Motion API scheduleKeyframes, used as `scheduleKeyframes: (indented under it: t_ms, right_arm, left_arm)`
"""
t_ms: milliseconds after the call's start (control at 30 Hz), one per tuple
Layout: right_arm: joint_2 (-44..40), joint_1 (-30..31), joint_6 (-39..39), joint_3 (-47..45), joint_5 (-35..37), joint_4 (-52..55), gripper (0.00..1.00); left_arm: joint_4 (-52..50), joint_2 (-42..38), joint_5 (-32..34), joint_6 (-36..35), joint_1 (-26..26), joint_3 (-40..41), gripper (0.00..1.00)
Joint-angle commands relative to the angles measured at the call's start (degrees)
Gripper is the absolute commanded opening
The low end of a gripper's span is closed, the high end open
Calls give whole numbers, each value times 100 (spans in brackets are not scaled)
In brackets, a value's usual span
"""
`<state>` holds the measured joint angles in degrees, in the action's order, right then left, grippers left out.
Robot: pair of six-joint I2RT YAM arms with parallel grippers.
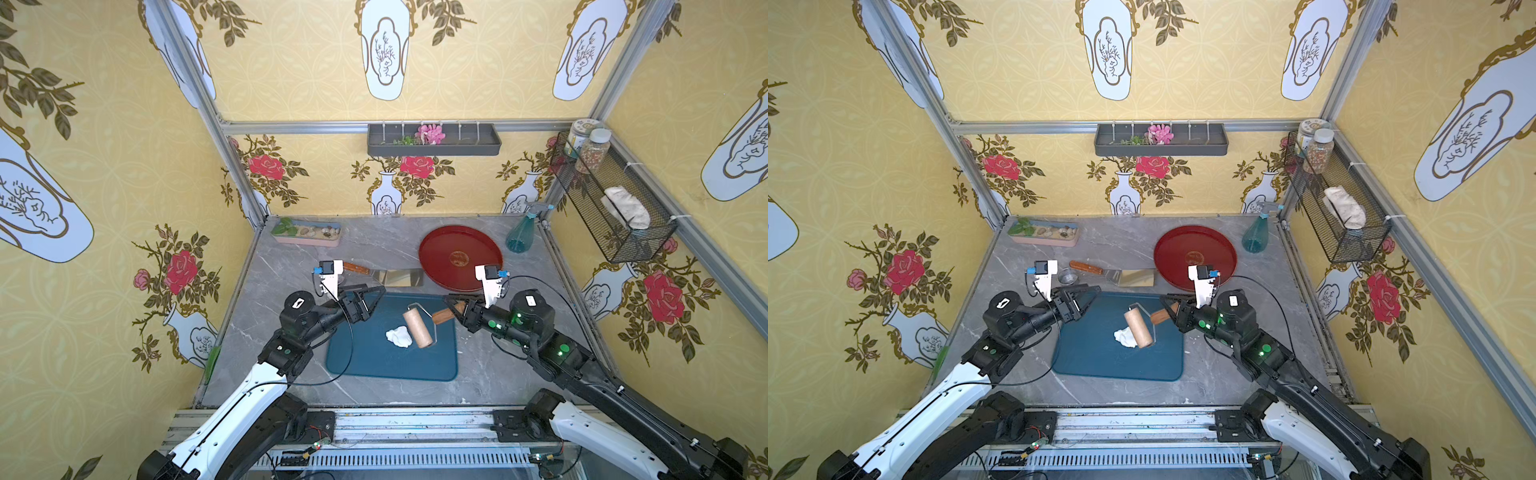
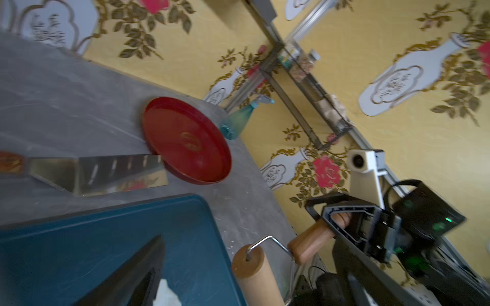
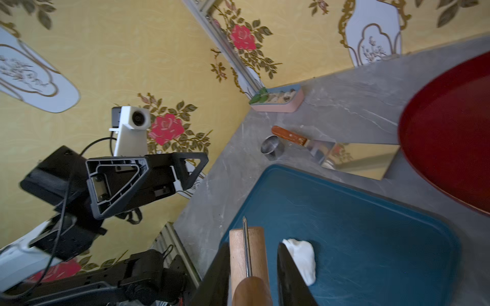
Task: Roll out the dumpling wrappers from the dough
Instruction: Pick up the rolling pin from the center of the board, then move the work surface to the center of the board.
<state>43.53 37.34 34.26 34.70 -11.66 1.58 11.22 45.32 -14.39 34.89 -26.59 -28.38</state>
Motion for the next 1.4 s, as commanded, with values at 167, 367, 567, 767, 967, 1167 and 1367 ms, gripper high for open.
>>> scheduleKeyframes:
  t_ms: [167,367,567,767,967,1167,1367]
  right_arm:
    - [-7,1,34,115,1236,534,0]
    - [62,-1,158,103,1381,389,0]
    - [-102,-60,291,-149,1236,30,0]
    - [-266,-252,297,-168,1066,147,0]
    - [-451,-358,196,-236,1007,184,0]
    - [-354,-447,182,-205,863,211,0]
    - [-318,-513,174,-255,769,192,0]
  left_arm:
    - [-2114,302,2368,285,5,8,100]
    - [-2390,516,2711,630,5,172,100]
    - [-2318,759,2514,957,5,360,100]
    - [-2299,768,2365,1148,5,525,100]
    - [-2318,826,2301,1306,-63,642,100]
    - [-2483,992,2593,1451,-292,676,100]
    - [-2679,549,3247,1616,-412,729,100]
